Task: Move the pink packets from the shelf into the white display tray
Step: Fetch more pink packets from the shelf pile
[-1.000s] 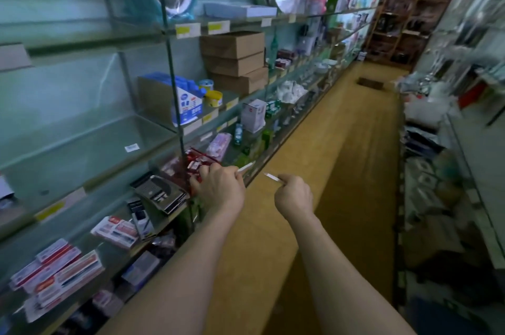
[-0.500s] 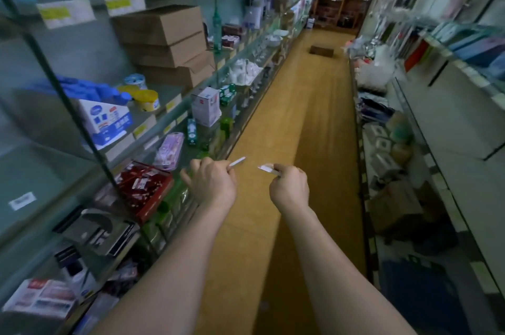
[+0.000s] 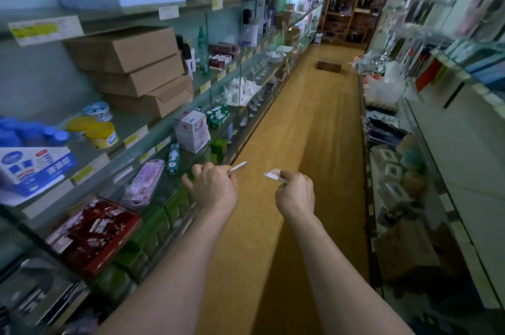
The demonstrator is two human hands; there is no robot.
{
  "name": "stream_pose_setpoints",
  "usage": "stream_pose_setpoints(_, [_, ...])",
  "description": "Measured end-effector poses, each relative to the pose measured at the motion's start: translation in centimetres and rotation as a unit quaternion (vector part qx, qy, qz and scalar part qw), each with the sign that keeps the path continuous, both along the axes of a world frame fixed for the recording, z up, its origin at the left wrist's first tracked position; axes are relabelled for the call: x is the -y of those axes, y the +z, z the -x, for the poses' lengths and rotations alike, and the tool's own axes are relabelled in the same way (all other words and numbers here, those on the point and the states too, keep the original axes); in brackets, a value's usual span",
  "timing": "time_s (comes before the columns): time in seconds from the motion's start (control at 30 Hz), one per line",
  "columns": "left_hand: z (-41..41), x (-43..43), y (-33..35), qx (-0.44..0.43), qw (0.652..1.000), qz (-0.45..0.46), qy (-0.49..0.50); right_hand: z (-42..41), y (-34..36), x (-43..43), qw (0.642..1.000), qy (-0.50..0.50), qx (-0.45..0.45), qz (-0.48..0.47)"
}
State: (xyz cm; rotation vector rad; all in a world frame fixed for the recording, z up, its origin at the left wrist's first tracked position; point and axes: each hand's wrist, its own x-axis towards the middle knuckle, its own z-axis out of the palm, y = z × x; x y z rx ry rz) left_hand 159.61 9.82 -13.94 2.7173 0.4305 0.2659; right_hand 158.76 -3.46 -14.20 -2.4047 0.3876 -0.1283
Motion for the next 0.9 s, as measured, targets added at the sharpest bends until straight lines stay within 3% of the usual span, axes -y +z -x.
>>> stream_pose_setpoints(0.37, [-9.8,9.6,1.4,0.023,0.998,0.025,0.062,-11.1,1.0,9.1,0.998,0.033,0.033,-0.029])
stream_pose_setpoints(0.9, [-26.7,6.9,-0.1,0.031,0.986,0.043,0.156,-31.0,-1.1,4.8,0.987,0.153,0.046,-0.028])
